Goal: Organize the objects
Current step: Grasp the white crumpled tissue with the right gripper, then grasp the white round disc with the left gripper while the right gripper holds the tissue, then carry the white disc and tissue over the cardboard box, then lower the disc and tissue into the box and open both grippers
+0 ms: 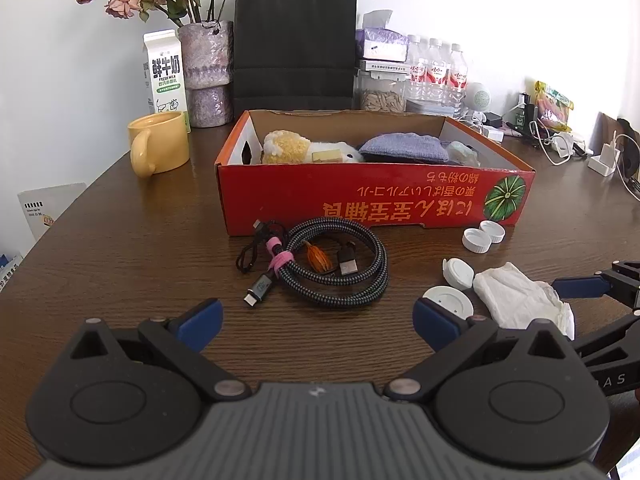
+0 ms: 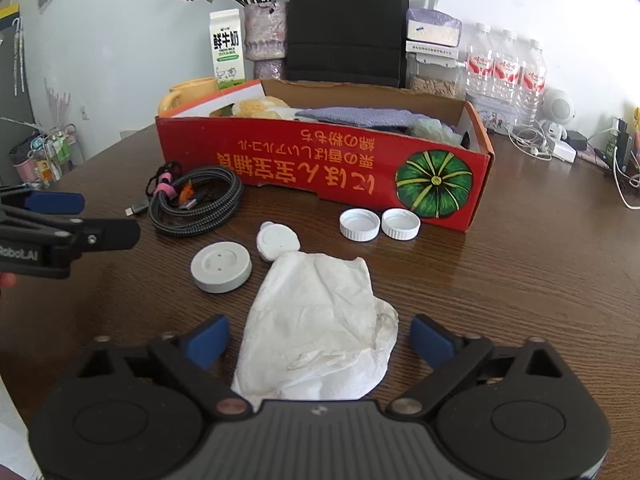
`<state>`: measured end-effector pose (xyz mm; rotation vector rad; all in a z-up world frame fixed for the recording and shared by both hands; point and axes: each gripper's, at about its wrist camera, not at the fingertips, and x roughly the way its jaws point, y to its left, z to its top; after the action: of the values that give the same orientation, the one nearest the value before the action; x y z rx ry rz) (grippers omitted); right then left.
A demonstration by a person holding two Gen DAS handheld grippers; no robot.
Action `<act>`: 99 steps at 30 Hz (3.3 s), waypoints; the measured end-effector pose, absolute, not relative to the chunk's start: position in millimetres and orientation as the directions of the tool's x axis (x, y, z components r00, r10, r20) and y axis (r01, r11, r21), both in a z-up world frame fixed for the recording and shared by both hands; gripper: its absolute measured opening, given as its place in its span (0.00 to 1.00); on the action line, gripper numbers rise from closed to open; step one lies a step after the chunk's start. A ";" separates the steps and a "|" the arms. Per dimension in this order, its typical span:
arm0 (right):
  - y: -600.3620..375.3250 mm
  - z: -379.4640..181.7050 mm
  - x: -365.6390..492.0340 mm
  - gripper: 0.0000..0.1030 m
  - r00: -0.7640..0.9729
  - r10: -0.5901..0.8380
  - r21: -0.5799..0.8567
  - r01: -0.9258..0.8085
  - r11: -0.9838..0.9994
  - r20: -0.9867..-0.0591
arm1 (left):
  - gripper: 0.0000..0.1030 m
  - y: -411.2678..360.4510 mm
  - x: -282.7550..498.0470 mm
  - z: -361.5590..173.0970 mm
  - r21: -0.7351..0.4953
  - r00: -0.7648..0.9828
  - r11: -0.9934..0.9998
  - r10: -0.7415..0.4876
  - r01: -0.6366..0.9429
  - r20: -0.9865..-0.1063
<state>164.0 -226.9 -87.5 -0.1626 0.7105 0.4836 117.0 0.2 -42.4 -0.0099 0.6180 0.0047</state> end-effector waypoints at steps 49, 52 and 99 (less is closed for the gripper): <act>-277.7 -67.2 163.0 0.58 0.757 0.394 0.085 -0.414 0.907 -0.521 | 0.39 -78.4 146.6 -61.2 -0.002 0.782 0.993 -0.093 0.117 -0.617; -276.3 -64.2 162.9 0.58 0.761 0.399 0.084 -0.417 0.905 -0.512 | 0.39 -76.7 144.5 -54.0 0.001 0.800 0.993 -0.094 0.118 -0.593; -182.3 -21.6 339.8 0.59 0.812 0.406 0.021 -0.439 0.898 -0.419 | 0.39 -6.9 310.4 12.2 -0.085 0.913 0.996 -0.036 0.002 -0.406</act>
<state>339.8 -182.3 -21.6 -0.0777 0.4298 0.4518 310.4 -6.9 12.2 -0.0832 0.4190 -0.0197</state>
